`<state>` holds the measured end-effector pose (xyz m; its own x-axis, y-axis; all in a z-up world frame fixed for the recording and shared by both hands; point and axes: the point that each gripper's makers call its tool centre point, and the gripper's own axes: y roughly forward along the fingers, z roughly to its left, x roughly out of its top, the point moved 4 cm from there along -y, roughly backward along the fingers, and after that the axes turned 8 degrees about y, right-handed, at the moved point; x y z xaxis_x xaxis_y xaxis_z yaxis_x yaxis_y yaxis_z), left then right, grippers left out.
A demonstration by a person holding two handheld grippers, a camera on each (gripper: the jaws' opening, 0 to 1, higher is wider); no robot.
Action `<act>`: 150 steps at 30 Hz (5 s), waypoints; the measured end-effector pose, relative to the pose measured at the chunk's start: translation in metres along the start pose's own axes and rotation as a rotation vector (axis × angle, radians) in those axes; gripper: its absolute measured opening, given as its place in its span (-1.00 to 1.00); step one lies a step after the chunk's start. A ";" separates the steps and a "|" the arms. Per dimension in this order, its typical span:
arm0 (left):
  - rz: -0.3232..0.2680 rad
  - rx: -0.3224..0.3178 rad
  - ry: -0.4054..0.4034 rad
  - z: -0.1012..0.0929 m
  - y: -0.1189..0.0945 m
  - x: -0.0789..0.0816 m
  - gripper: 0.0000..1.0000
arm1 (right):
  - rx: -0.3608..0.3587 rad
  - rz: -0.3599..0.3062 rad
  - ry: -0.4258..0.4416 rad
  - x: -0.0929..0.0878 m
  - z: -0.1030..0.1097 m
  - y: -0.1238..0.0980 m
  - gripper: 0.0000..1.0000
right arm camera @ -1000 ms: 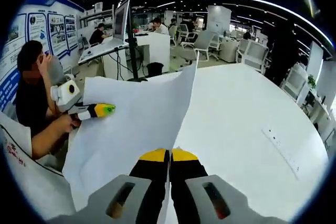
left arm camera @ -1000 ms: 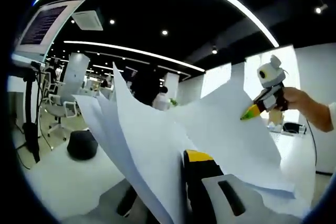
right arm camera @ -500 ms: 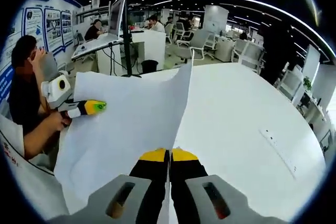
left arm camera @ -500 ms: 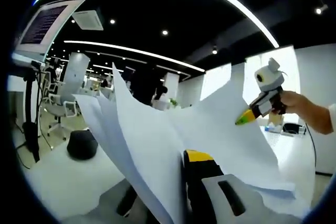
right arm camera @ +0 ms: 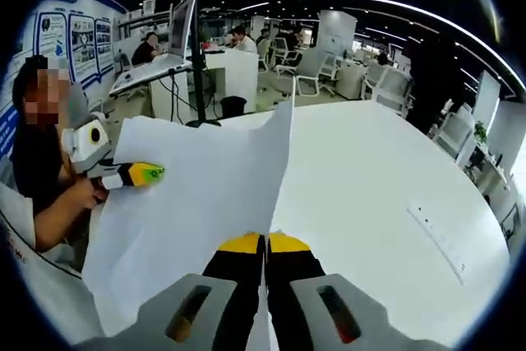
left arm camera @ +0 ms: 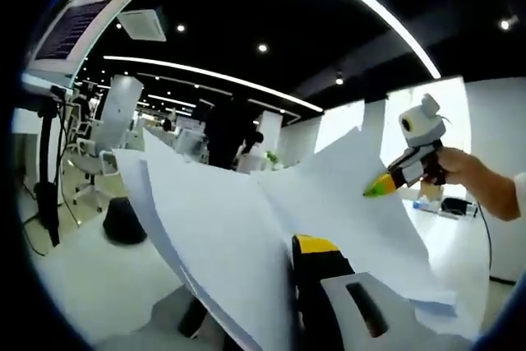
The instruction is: Organize the stack of printing papers by aligning and flattening the scattered papers on the table
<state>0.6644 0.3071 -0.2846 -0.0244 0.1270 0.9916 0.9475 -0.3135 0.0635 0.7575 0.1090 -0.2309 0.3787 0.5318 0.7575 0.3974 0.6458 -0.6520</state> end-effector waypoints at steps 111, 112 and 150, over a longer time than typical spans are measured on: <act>0.026 -0.017 -0.035 0.000 0.003 -0.004 -0.57 | 0.170 0.024 -0.043 0.004 0.062 0.029 -1.00; 0.026 -0.017 -0.035 0.000 0.003 -0.004 -0.57 | 0.171 0.024 -0.044 0.004 0.062 0.029 -1.00; 0.032 -0.016 -0.029 -0.001 0.004 -0.005 -0.56 | 0.195 0.032 -0.053 0.003 0.071 0.035 -1.00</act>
<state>0.6676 0.3044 -0.2896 0.0157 0.1441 0.9894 0.9425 -0.3324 0.0334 0.7131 0.1718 -0.2491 0.3416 0.5788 0.7405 0.2147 0.7190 -0.6610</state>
